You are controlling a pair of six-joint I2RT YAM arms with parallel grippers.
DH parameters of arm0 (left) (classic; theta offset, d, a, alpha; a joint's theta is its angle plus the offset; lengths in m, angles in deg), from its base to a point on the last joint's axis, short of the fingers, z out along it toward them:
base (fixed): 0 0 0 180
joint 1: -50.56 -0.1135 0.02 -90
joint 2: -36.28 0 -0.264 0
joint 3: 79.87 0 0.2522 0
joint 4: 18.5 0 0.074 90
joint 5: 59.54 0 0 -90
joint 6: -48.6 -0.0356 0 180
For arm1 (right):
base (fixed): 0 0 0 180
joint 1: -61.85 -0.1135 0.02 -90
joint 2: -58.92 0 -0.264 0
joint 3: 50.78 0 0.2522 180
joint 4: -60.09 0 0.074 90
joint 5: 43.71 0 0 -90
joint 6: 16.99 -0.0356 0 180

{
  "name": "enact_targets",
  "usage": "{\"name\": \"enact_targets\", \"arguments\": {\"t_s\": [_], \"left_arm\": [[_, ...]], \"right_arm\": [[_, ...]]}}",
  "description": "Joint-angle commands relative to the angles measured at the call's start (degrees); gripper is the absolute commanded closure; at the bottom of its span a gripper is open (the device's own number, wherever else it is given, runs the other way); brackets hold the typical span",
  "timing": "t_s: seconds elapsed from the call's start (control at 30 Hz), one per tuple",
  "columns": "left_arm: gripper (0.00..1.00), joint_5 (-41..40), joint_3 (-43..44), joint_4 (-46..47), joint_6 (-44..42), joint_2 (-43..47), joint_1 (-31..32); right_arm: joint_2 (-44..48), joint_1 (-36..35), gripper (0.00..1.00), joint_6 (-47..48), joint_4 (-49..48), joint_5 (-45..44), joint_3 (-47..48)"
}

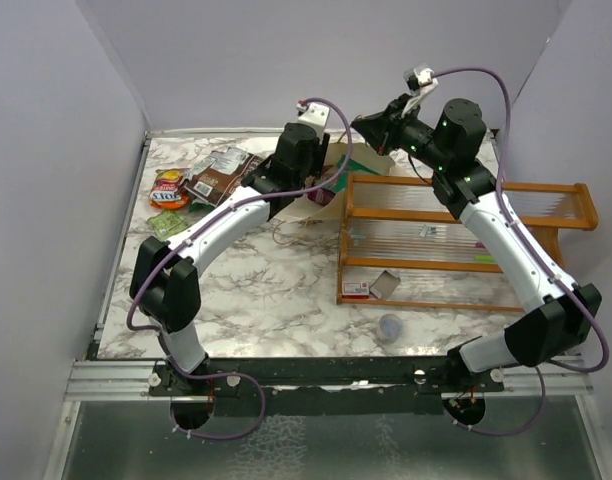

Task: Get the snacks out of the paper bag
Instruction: Adjust the paper bag at the center of the board.

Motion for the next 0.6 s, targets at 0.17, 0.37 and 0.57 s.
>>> {"name": "enact_targets", "arguments": {"t_s": [0.17,0.37,0.57], "left_arm": [[0.24,-2.89,-15.58,-5.21,5.59,17.43,-4.3],[0.11,7.37,-26.11,-5.72,9.4,33.0,-4.65],[0.1,18.53,-34.17,-2.98,14.25,39.36,-4.65]], "right_arm": [[-10.53,-0.95,0.99,-3.83,-5.93,34.65,6.83],[-12.2,-4.15,0.99,-6.32,-5.95,35.65,5.97],[-14.04,-4.94,0.99,-12.41,-8.55,29.45,8.06]]}}
